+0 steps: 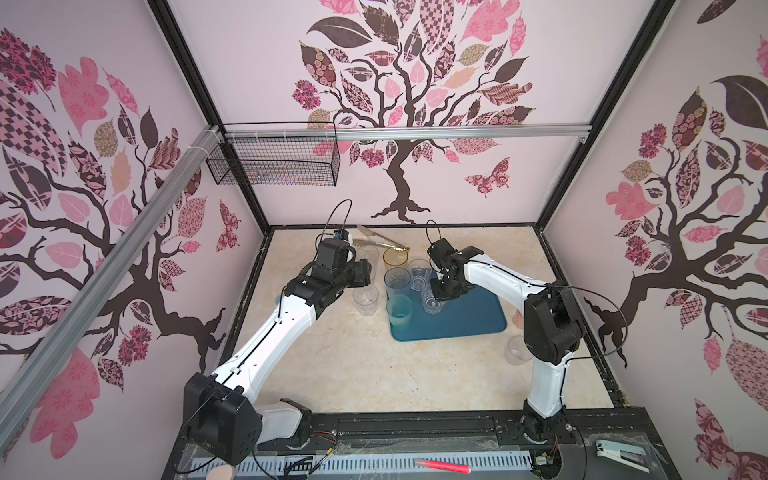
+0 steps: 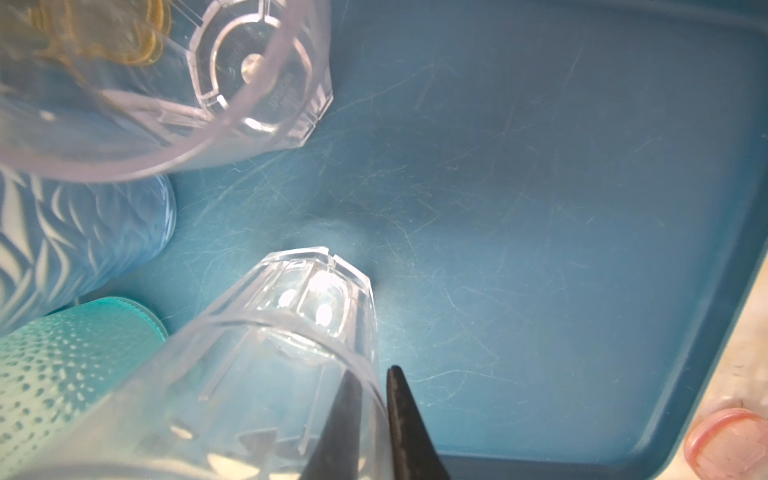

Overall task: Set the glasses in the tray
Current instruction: 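Lower the clear glass onto the tray and open the right gripper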

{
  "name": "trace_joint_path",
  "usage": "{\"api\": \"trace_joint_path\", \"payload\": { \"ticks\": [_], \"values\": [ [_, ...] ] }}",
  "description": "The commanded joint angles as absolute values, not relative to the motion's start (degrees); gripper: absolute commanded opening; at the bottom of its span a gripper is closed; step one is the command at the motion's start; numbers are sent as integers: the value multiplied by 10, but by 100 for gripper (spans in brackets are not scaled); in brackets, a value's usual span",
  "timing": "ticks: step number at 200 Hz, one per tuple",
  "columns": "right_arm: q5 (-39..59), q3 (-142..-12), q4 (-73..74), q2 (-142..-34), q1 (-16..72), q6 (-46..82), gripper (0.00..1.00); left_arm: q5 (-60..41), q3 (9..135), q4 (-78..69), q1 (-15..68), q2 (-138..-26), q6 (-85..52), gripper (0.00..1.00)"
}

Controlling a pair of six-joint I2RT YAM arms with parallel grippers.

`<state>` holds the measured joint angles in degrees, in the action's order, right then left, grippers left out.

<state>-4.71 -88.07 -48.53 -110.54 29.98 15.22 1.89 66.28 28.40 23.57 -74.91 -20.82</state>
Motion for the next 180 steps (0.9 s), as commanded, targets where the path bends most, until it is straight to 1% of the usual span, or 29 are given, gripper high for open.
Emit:
{"api": "trace_joint_path", "payload": {
  "ticks": [1,92,146,180],
  "values": [
    [-45,-894,-486,-1123,302,155,8,22,647,284,237,-746,-201,67],
    [-20,-923,-469,-1163,302,167,9,23,643,282,238,-748,-196,66],
    [-13,-947,-475,-1180,302,170,16,26,644,283,238,-749,-194,66],
    [-1,-940,-477,-1177,302,171,25,26,644,284,238,-749,-194,66]
  ]
}}
